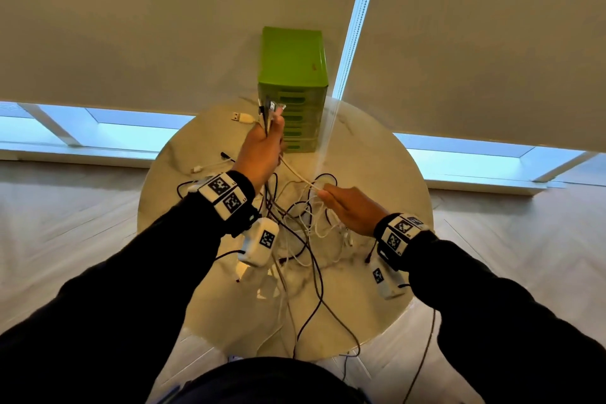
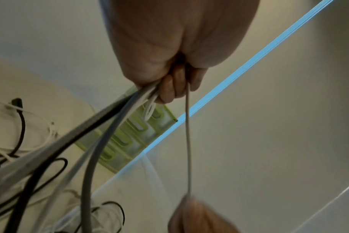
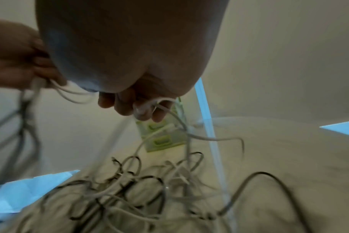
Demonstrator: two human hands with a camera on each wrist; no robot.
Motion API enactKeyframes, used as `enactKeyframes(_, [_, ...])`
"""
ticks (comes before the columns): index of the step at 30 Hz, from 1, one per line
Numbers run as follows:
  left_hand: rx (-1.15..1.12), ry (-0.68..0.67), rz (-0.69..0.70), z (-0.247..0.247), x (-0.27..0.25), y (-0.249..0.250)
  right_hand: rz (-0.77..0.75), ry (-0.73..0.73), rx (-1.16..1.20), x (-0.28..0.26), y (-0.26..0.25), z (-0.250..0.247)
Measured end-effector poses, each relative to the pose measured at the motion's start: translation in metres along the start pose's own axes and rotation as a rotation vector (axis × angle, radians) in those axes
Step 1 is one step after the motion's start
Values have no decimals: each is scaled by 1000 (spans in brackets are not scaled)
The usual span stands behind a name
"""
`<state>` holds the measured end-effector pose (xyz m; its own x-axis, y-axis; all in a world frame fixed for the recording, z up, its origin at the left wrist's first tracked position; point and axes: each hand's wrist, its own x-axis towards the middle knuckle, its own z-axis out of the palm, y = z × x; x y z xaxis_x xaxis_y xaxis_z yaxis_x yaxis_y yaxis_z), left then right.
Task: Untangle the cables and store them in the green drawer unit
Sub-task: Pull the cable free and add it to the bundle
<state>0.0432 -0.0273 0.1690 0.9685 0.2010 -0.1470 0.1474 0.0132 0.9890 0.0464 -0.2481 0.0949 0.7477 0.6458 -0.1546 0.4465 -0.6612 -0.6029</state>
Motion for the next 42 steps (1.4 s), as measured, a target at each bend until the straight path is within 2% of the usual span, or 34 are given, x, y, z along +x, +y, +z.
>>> enactKeyframes(6, [-17, 178, 17, -36, 5, 27, 188, 81, -95, -8, 68, 6])
enactKeyframes(9, [-36, 236, 39, -46, 3, 38, 194, 45, -183, -10, 83, 0])
enactKeyframes(11, [0, 232, 66, -47, 0, 37, 158, 76, -210, -6, 78, -7])
enactKeyframes(14, [77, 194, 101, -36, -7, 23, 155, 211, -211, 12, 59, -19])
enactKeyframes(16, [79, 153, 74, -26, -11, 12, 163, 255, -163, 20, 47, -26])
enactKeyframes(18, [41, 76, 36, -14, -15, 5, 102, 288, -121, 20, 36, -32])
enactKeyframes(21, [-2, -43, -16, 12, -21, 2, 149, 320, -199, 1, 23, -42])
enactKeyframes(22, [9, -64, -20, 20, -21, -1, 132, 304, -206, -6, 18, -43])
enactKeyframes(25, [30, -136, -3, 50, -25, -2, -44, 190, -186, -30, 3, -37])
enactKeyframes(27, [18, -175, 1, 69, -28, 0, -93, 153, -106, -45, -7, -28])
enactKeyframes(30, [67, -256, 26, 89, -30, 0, -3, 216, 8, -65, -22, -27])
enactKeyframes(33, [78, -266, -1, 92, -28, -4, 54, 335, -83, -84, -15, -43])
enactKeyframes(35, [-1, -245, -36, 86, -24, -7, 145, 317, -145, -100, 4, -53])
enactKeyframes(38, [-134, -255, -59, 77, -24, -5, 385, 176, -311, -128, 42, -55])
enactKeyframes(42, [-320, -308, -82, 75, -30, -1, 648, -161, -329, -156, 87, -29])
